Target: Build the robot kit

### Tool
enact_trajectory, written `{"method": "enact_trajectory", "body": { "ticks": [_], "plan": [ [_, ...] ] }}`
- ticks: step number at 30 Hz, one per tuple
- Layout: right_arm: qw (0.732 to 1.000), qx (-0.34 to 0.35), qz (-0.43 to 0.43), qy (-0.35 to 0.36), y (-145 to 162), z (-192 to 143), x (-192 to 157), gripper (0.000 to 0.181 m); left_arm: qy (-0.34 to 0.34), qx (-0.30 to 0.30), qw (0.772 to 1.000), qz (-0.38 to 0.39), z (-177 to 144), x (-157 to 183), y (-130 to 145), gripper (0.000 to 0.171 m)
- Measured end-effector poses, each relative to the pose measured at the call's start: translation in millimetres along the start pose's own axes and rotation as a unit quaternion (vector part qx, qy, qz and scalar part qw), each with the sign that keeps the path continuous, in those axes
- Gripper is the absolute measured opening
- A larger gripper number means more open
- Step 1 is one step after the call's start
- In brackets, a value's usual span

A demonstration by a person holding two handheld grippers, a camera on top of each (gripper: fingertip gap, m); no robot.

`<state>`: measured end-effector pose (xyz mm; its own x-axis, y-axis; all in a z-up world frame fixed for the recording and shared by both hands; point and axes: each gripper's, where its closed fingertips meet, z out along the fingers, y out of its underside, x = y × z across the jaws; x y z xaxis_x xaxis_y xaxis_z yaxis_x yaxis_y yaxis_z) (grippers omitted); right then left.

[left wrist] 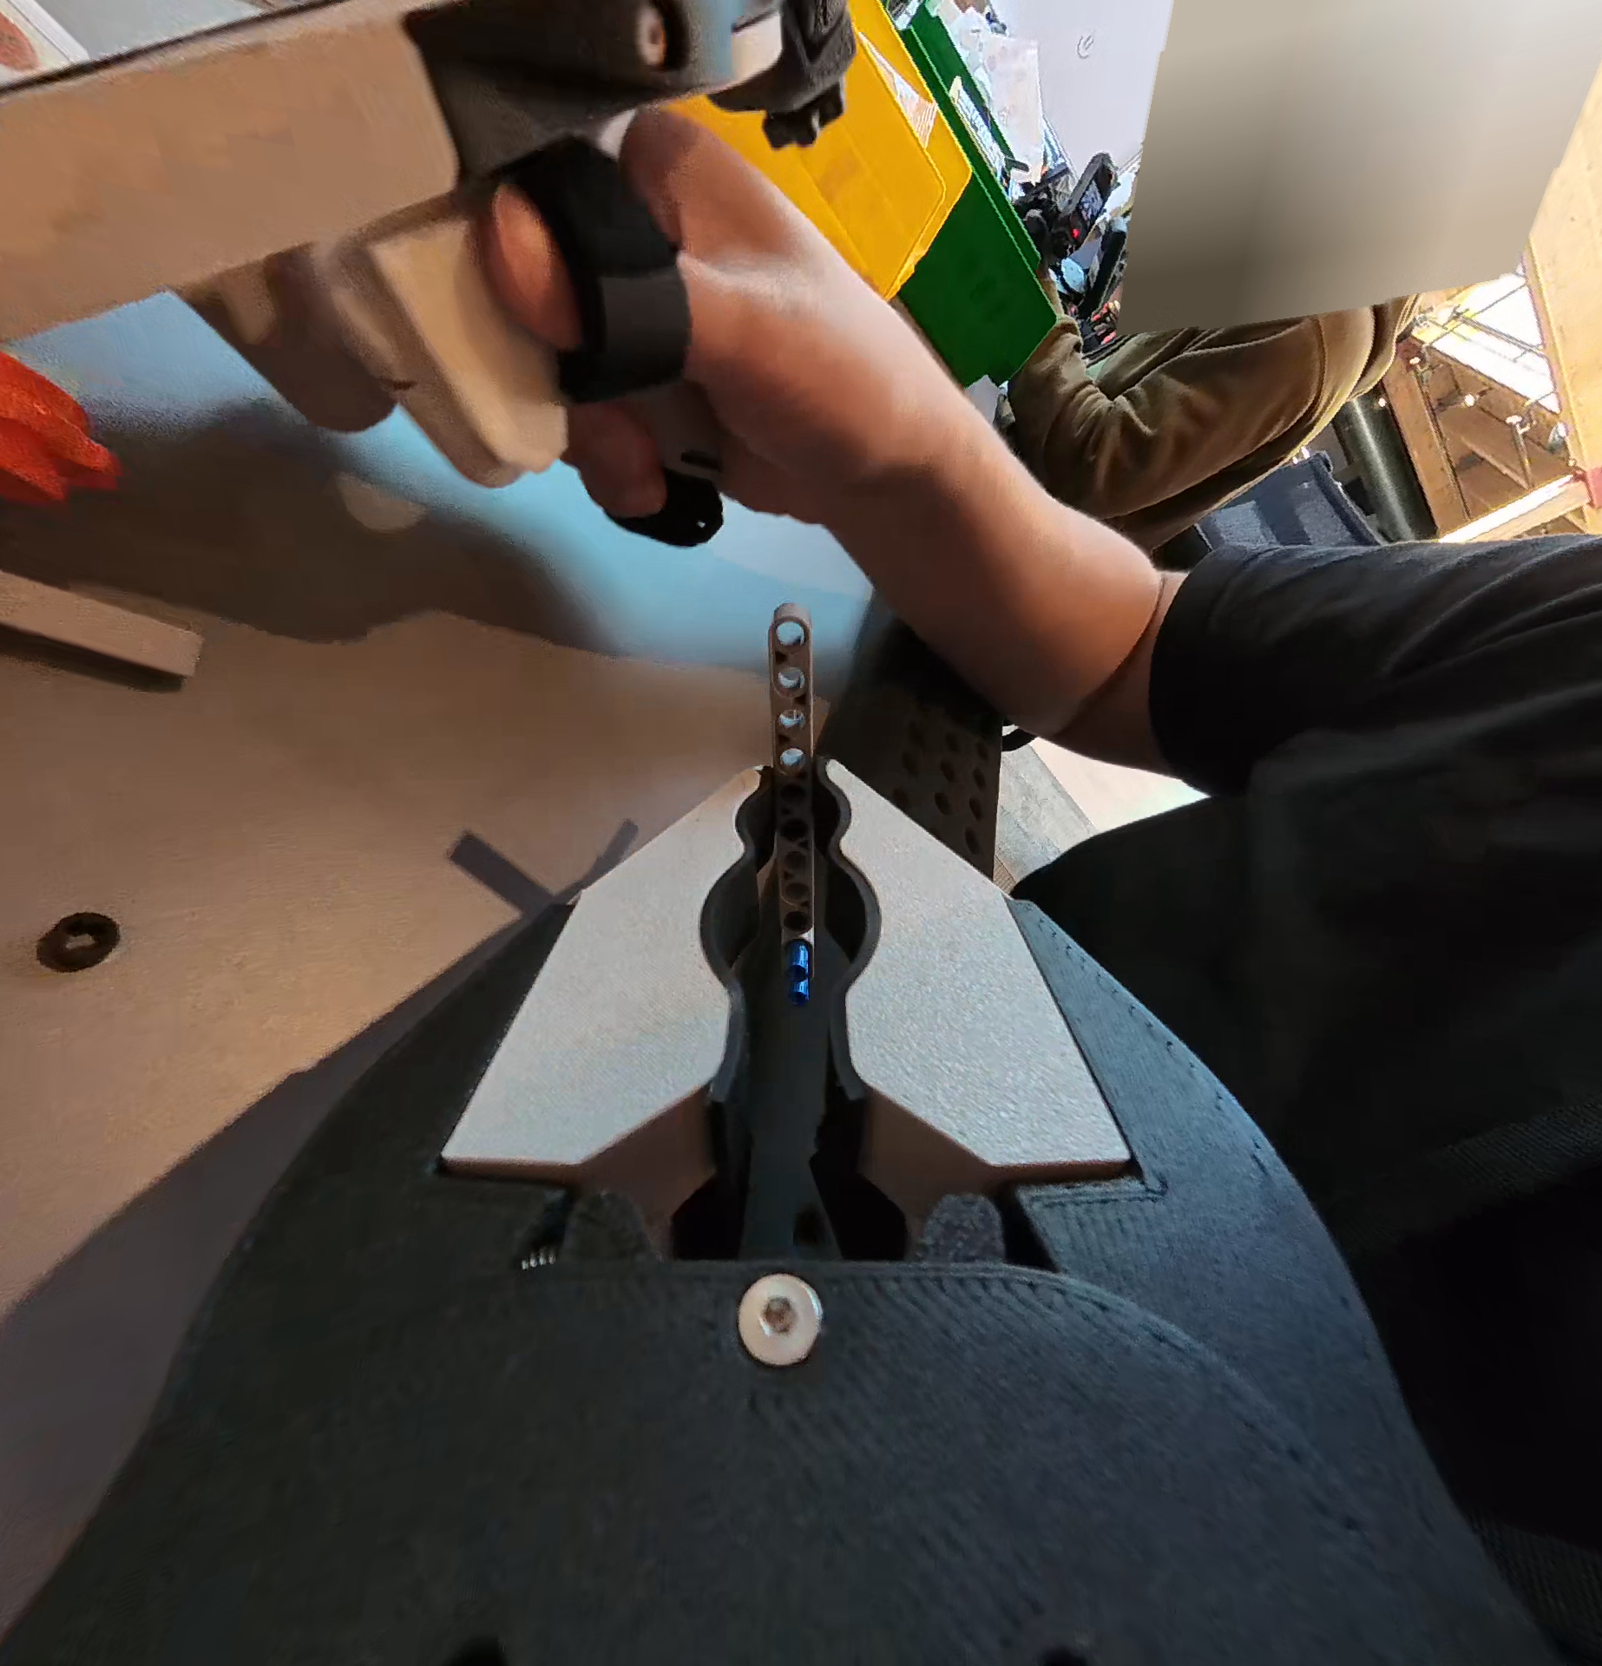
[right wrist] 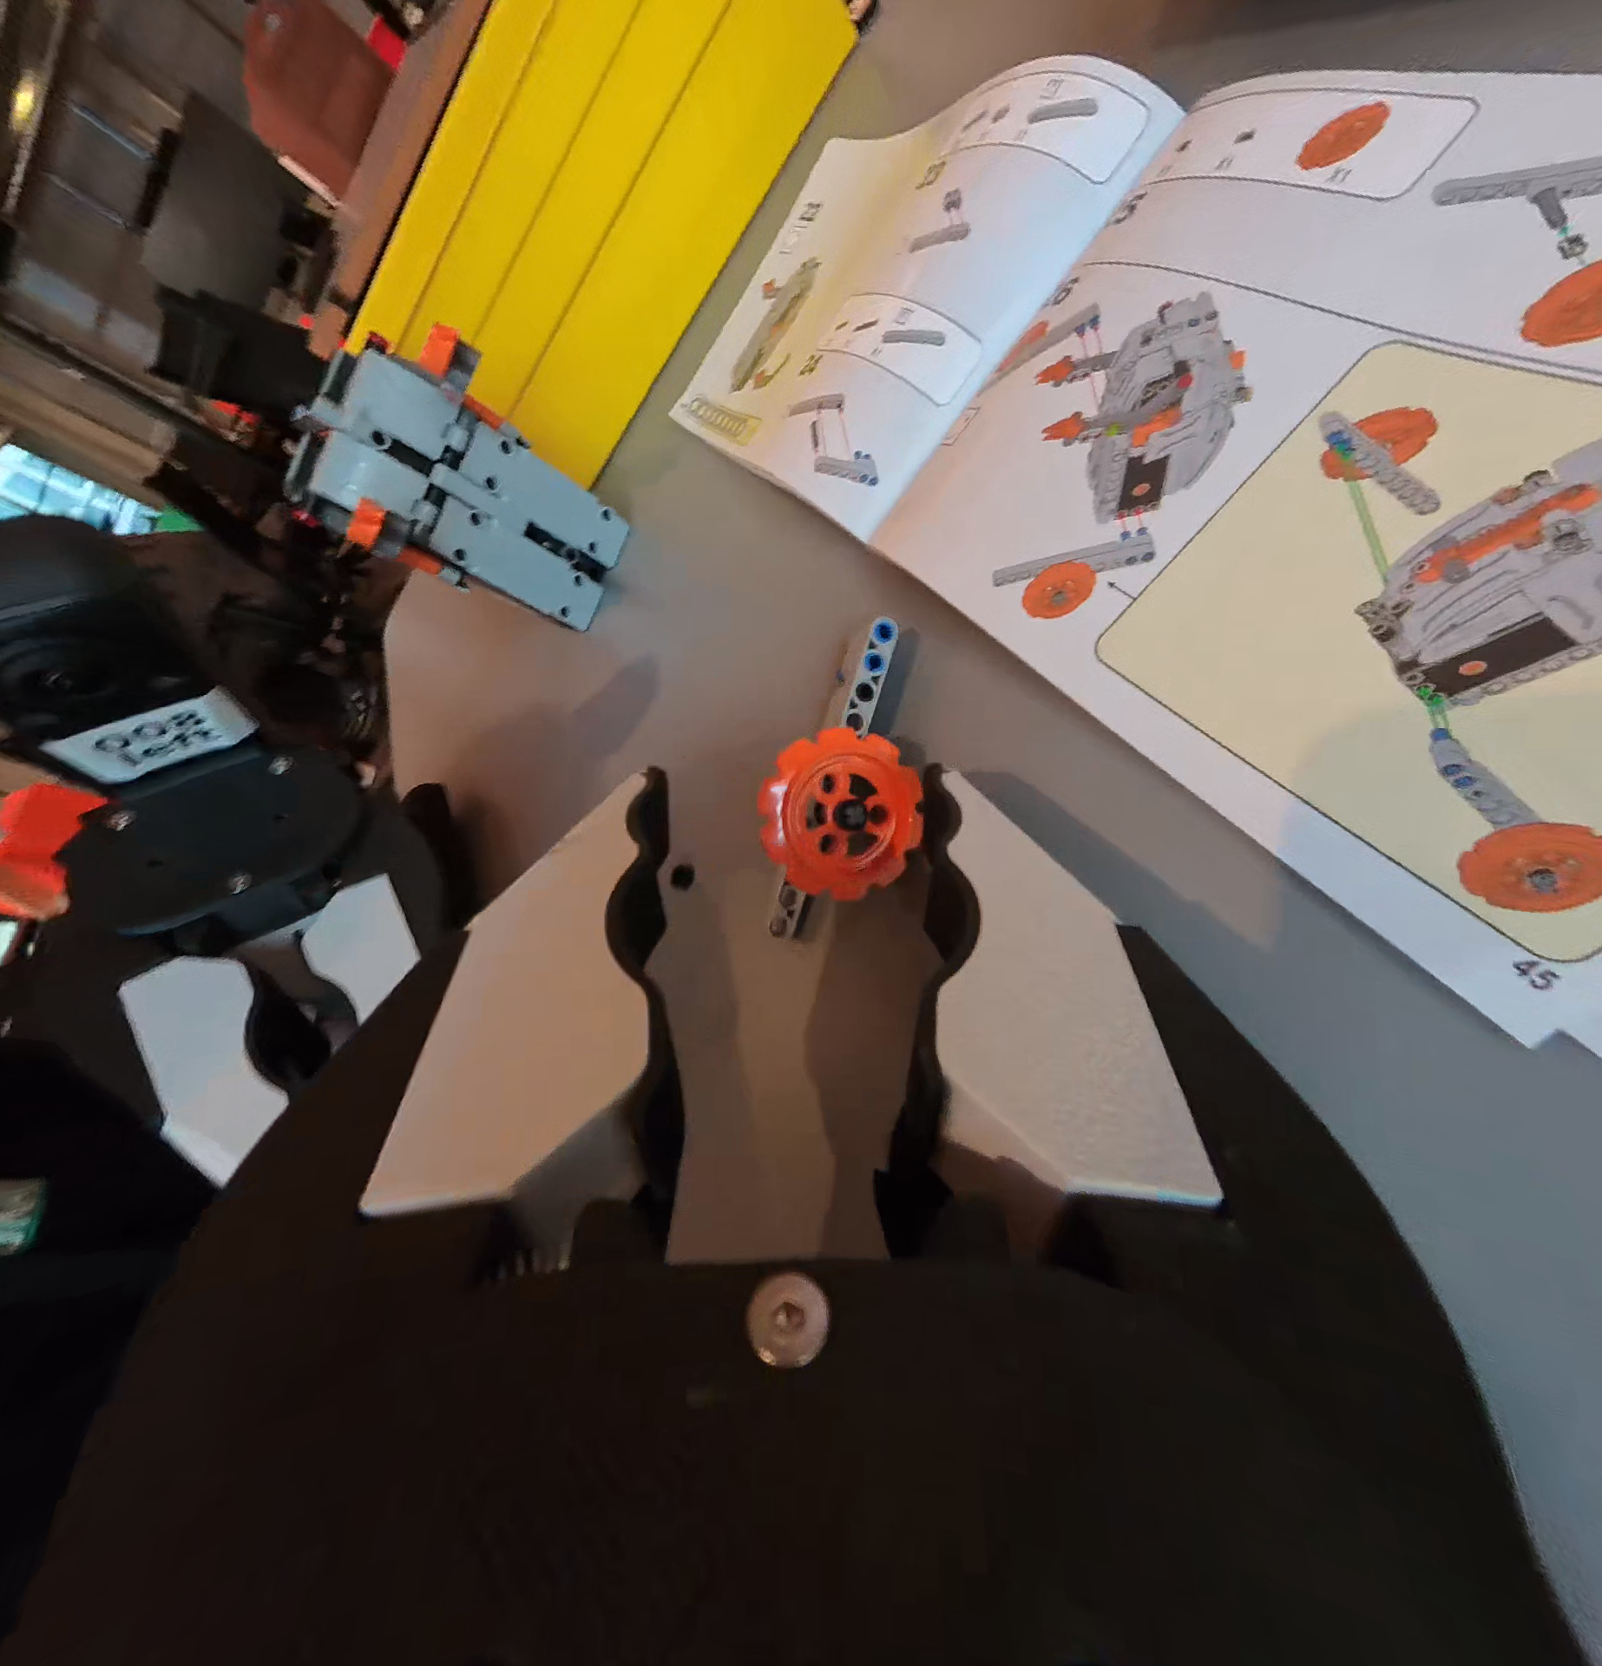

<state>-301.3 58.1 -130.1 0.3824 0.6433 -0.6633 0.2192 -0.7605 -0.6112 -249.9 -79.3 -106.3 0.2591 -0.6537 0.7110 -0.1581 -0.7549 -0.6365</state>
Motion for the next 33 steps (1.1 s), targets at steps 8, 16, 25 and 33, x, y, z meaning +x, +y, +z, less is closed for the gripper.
{"method": "enact_trajectory", "body": {
  "ticks": [8, 16, 25, 33],
  "plan": [
    [0.945, -0.051, -0.315, 0.066, 19, -20, 5, 0.046, 0.005, -0.002, 1.000, -0.004, 1, 1, 1, 0.006],
    [0.773, -0.206, -0.597, -0.051, 16, -3, 13, 0.057, 0.000, -0.018, 1.000, -0.002, 4, 0, 5, 0.006],
    [0.782, -0.151, -0.591, -0.128, 10, 16, -1, 0.039, 0.067, -0.005, 0.998, -0.020, 3, 12, -2, 0.006],
    [0.798, -0.102, -0.593, 0.007, 16, 10, 0, 0.039, 0.146, 0.006, 0.988, -0.040, 1, 26, -9, 0.005]
  ]
}}
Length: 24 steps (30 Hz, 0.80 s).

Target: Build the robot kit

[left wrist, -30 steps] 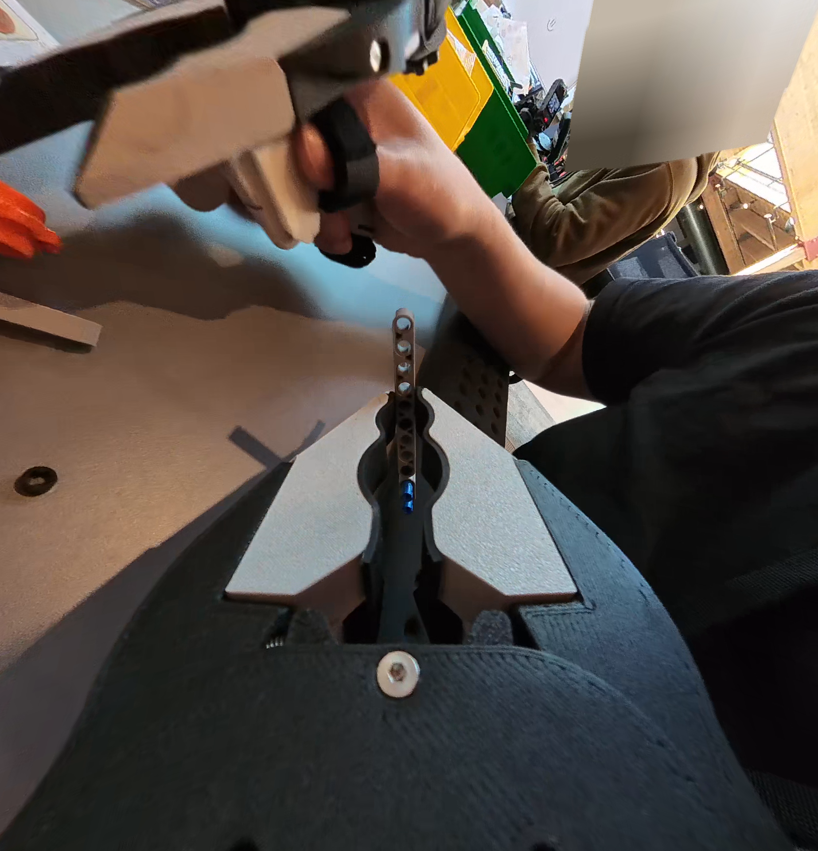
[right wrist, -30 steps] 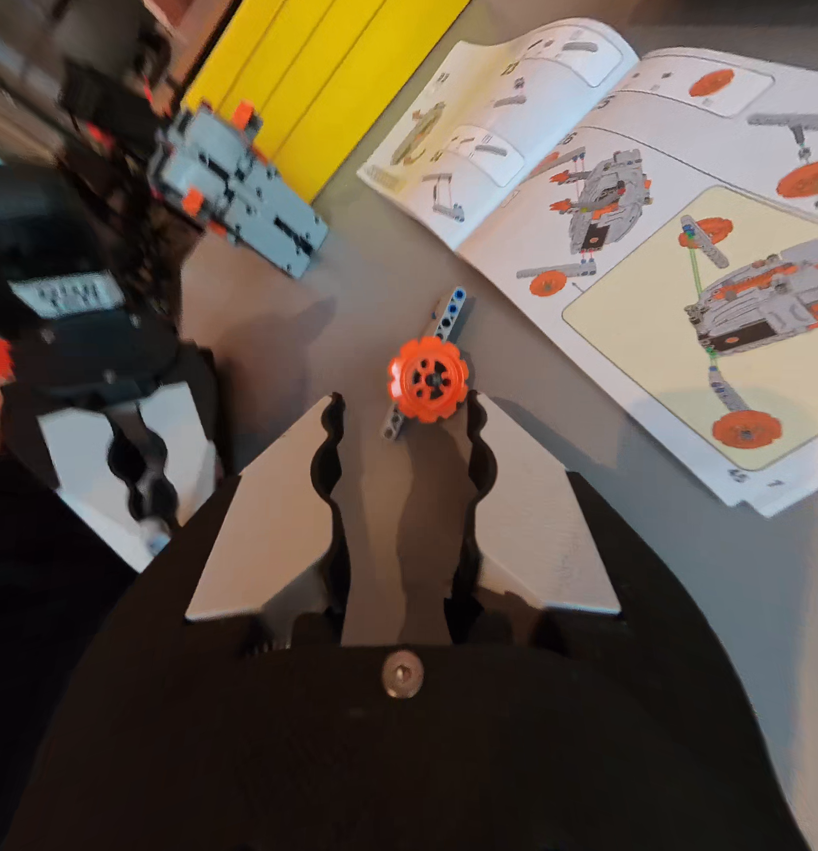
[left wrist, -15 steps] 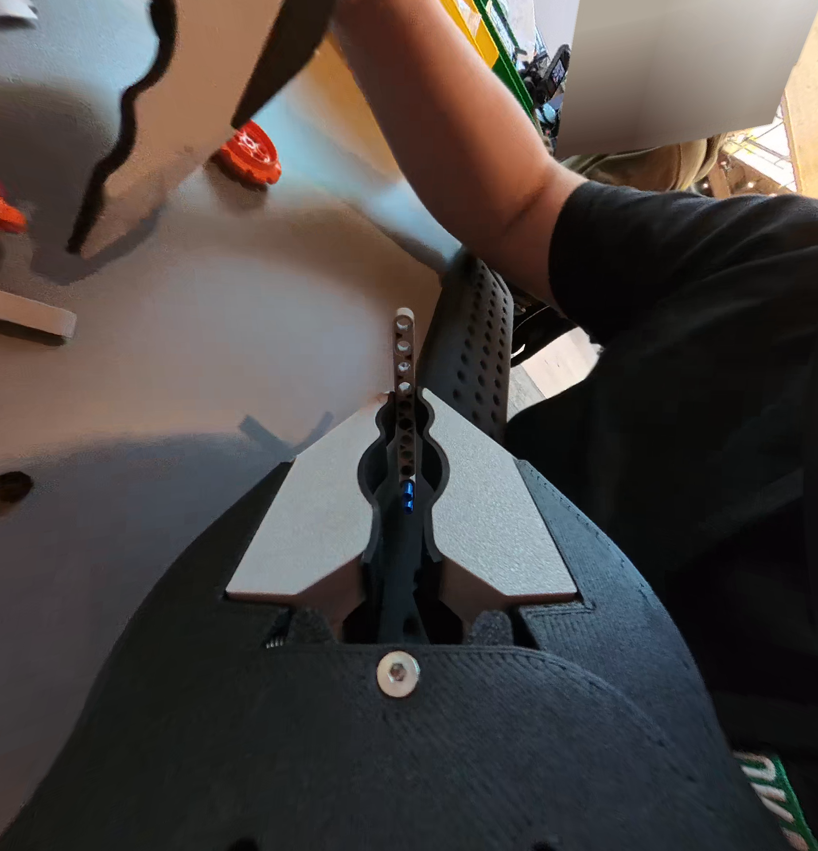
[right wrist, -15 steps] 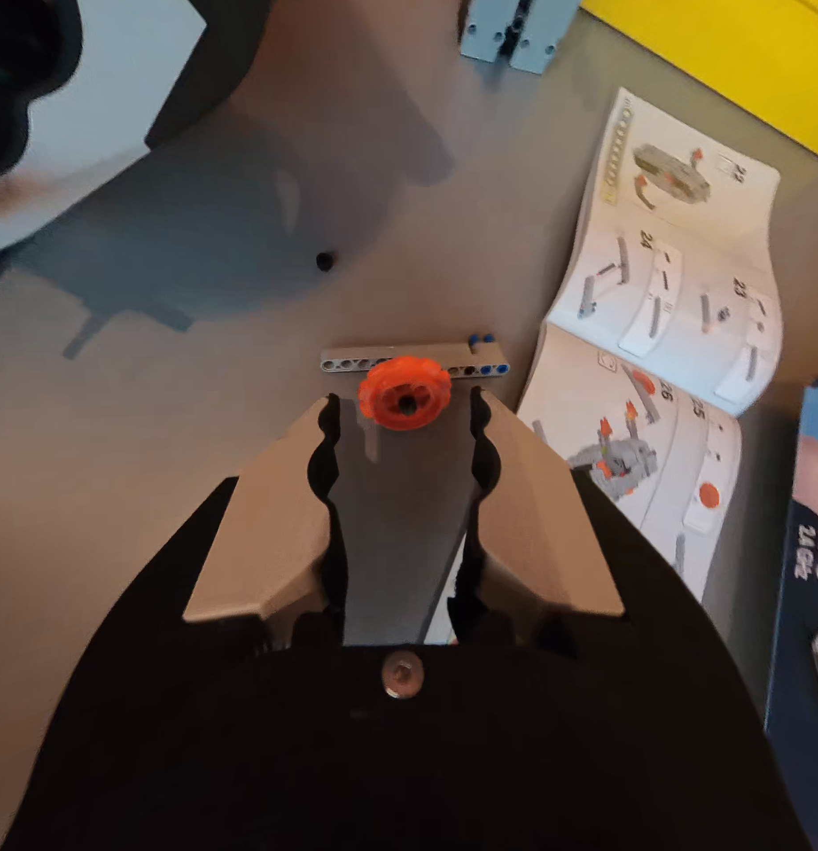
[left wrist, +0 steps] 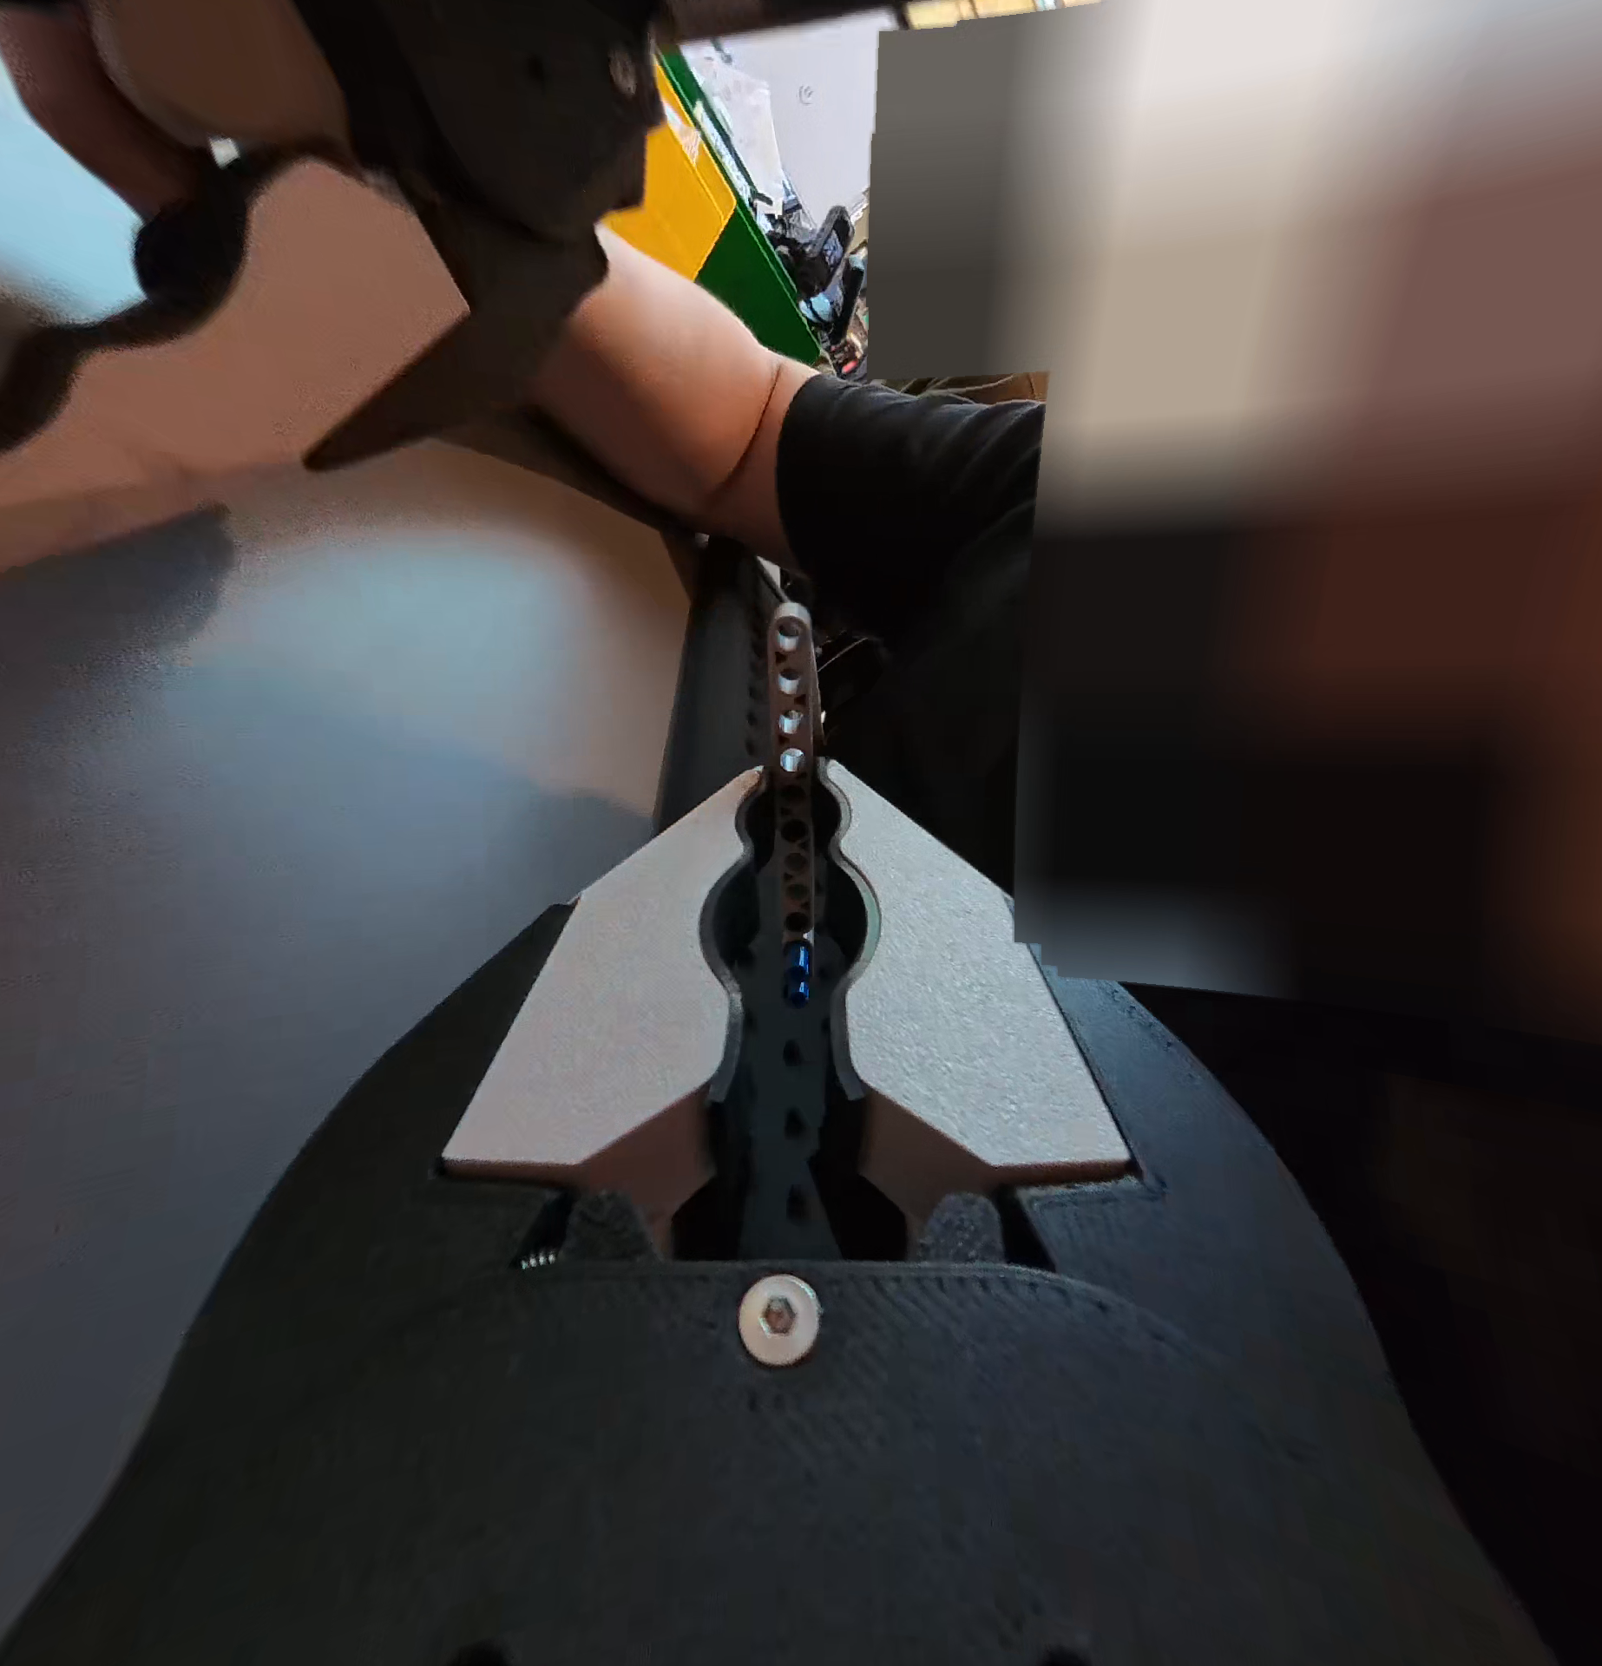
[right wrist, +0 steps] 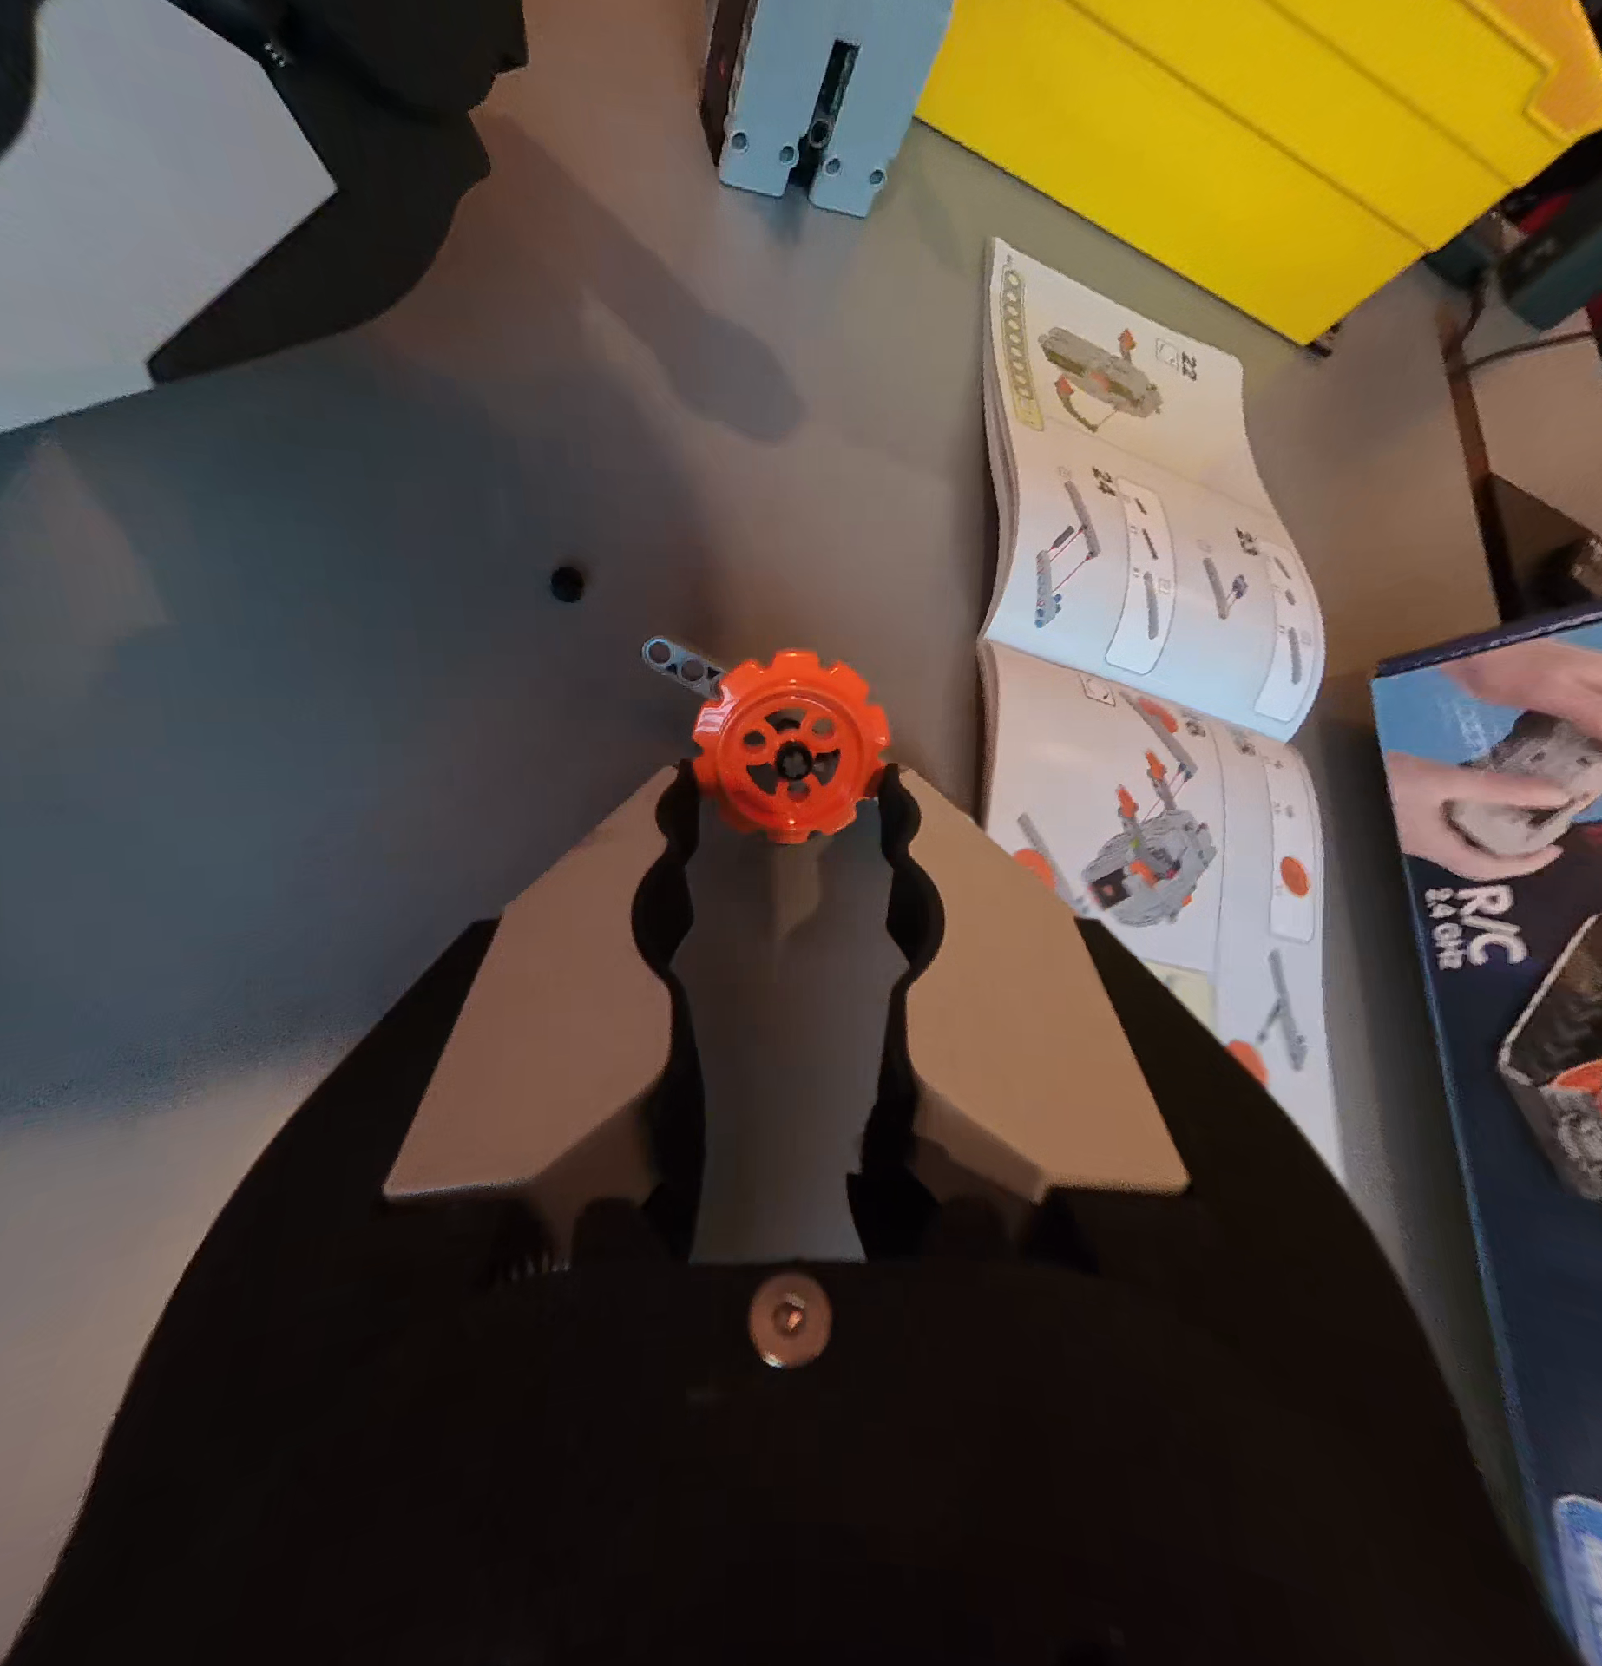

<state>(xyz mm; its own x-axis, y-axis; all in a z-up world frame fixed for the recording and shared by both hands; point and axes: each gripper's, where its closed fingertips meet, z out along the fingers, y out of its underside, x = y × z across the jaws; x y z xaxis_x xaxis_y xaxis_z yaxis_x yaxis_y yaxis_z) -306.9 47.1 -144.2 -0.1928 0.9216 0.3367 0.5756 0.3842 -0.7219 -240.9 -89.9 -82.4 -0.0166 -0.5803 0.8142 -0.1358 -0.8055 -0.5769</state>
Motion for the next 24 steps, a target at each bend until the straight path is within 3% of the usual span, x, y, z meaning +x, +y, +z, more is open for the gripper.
{"method": "enact_trajectory", "body": {
  "ticks": [5, 11, 19, 24],
  "plan": [
    [0.998, -0.021, 0.056, -0.022, 8, 6, -13, 0.040, 0.021, 0.018, 0.999, 0.021, -6, 8, -5, 0.005],
    [0.990, 0.033, 0.123, -0.054, 1, -5, -9, 0.057, 0.052, 0.027, 0.997, 0.045, -9, 19, -8, 0.005],
    [0.993, 0.061, -0.060, -0.080, 2, 0, -20, 0.053, 0.052, 0.019, 0.998, 0.039, -8, 16, -7, 0.005],
    [0.991, 0.084, -0.080, -0.068, 2, -2, -12, 0.051, 0.056, 0.009, 0.998, 0.036, -6, 16, -4, 0.005]
  ]
}}
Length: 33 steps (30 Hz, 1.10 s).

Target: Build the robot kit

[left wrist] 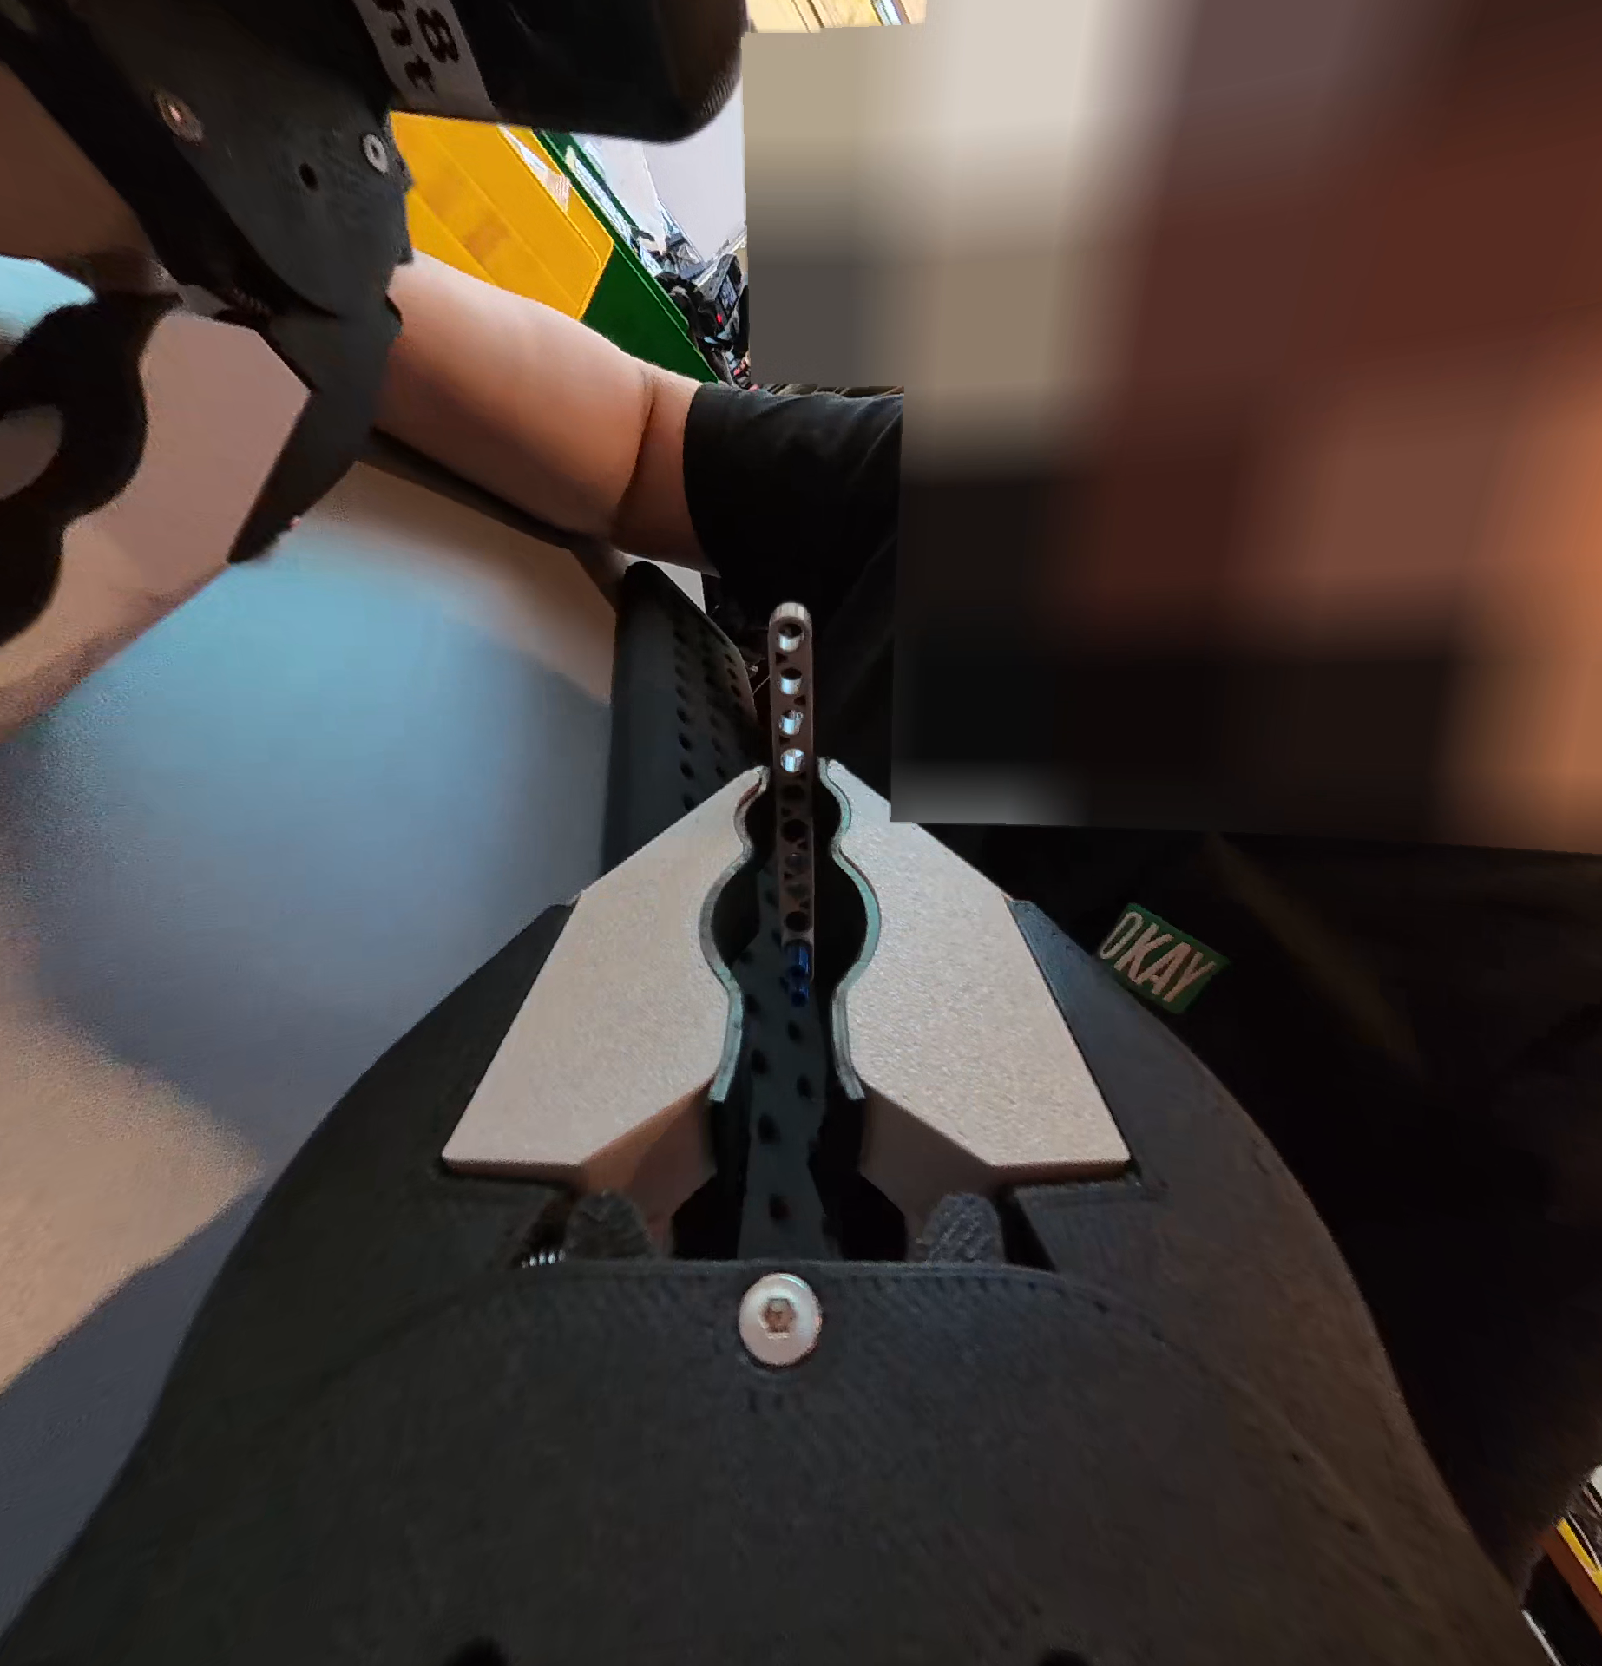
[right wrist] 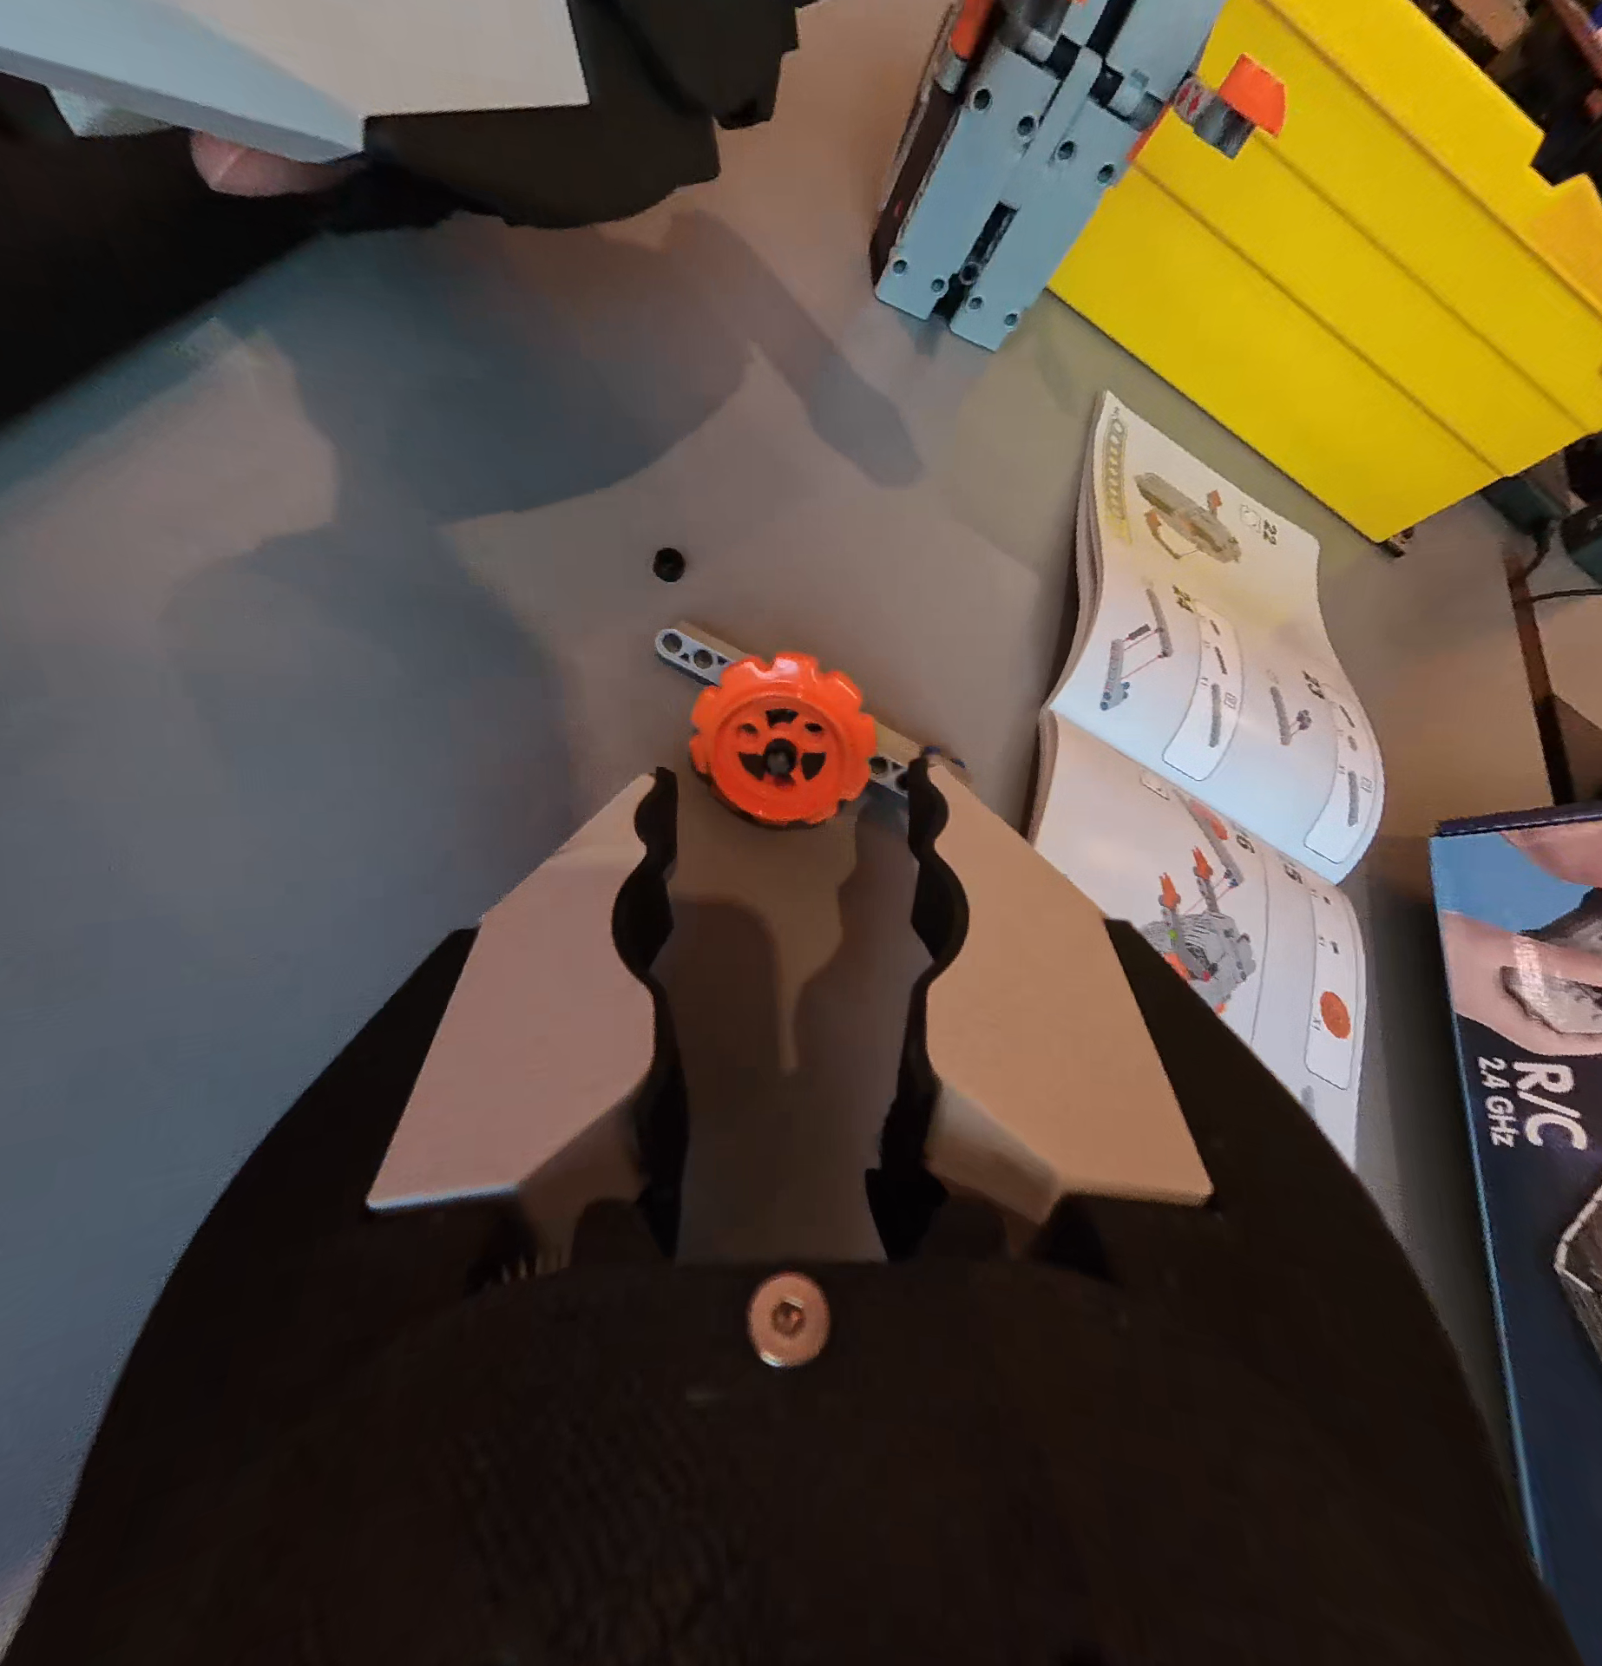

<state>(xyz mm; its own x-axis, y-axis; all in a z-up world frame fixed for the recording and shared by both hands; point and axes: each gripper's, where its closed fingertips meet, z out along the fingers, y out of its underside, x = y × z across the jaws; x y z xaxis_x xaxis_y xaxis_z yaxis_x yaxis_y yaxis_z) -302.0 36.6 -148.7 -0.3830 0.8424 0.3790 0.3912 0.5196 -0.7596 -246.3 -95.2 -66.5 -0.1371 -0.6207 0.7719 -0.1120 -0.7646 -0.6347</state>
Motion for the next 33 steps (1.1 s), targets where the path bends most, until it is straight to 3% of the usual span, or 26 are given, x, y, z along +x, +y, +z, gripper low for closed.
{"method": "enact_trajectory", "body": {
  "ticks": [6, 10, 16, 24, 33],
  "plan": [
    [0.999, 0.002, -0.013, -0.039, -1, 5, -5, 0.035, 0.015, -0.022, 1.000, -0.002, 4, 2, 4, 0.005],
    [0.999, 0.004, -0.036, 0.012, -1, 1, 0, 0.033, 0.021, -0.033, 0.999, 0.003, 6, 4, 7, 0.005],
    [0.996, 0.050, 0.002, 0.075, -20, -16, 14, 0.033, 0.020, -0.028, 0.999, 0.006, 5, 4, 6, 0.005],
    [0.991, -0.026, 0.130, -0.016, 6, 0, 1, 0.034, 0.016, -0.027, 0.999, 0.008, 4, 5, 6, 0.005],
    [0.990, -0.035, 0.139, -0.012, 9, 1, 4, 0.034, 0.023, -0.046, 0.999, 0.002, 8, 5, 10, 0.005]
  ]
}}
